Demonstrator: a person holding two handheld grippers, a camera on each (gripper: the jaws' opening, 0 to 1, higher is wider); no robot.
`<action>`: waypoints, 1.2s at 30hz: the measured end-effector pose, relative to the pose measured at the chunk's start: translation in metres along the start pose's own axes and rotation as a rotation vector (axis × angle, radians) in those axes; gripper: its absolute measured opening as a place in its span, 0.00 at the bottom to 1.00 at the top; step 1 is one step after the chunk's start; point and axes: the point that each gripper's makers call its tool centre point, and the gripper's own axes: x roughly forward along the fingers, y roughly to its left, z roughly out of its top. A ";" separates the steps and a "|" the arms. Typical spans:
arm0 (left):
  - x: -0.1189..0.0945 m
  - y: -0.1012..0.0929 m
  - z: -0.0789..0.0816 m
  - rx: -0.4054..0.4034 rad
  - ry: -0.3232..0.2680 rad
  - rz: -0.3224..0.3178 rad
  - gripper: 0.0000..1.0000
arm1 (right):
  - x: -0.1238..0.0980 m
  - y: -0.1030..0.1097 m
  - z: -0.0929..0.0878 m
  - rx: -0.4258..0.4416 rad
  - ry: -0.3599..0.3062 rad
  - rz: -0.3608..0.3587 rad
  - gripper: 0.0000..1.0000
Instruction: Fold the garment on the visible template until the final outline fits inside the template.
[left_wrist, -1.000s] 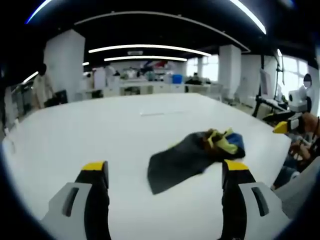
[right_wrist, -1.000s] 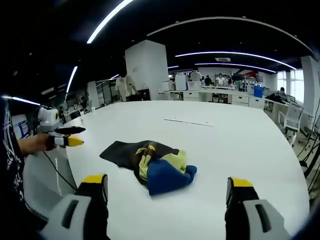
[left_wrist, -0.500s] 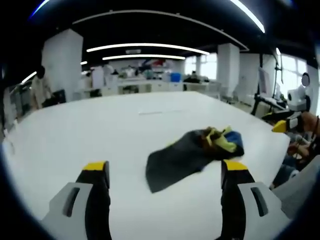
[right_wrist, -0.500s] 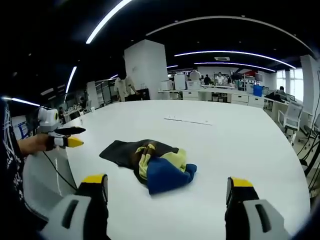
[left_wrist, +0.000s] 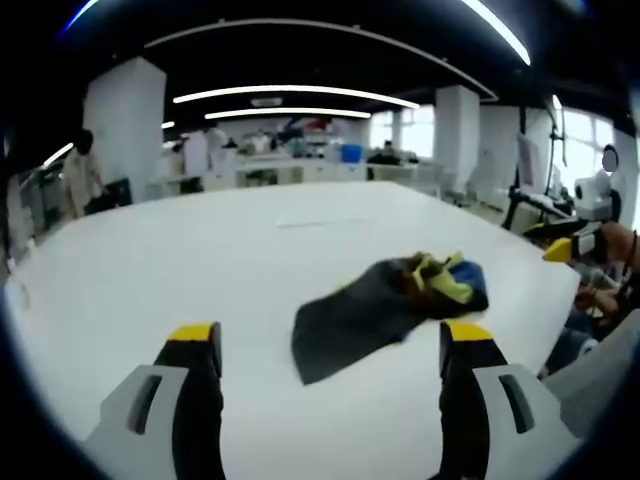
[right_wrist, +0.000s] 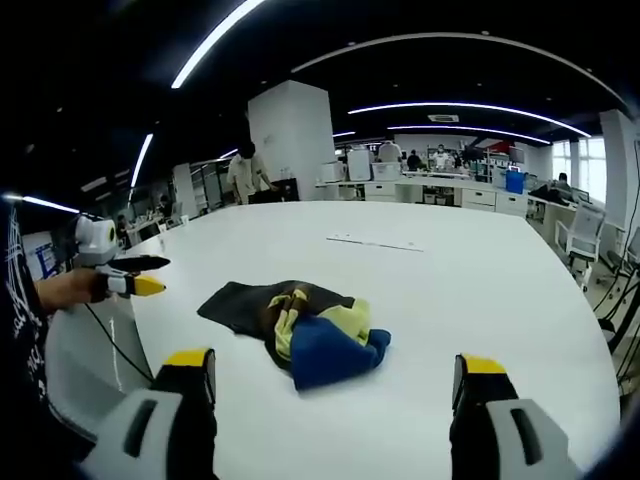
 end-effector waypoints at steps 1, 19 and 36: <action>0.000 0.000 0.000 0.000 0.001 -0.001 0.85 | 0.000 0.000 0.000 0.000 0.000 0.001 0.99; 0.001 -0.001 -0.003 -0.013 0.010 -0.017 0.81 | 0.003 -0.001 0.000 -0.005 0.007 0.004 0.99; 0.002 -0.004 -0.003 -0.010 0.011 -0.028 0.81 | 0.001 -0.003 -0.002 -0.006 0.010 0.002 0.99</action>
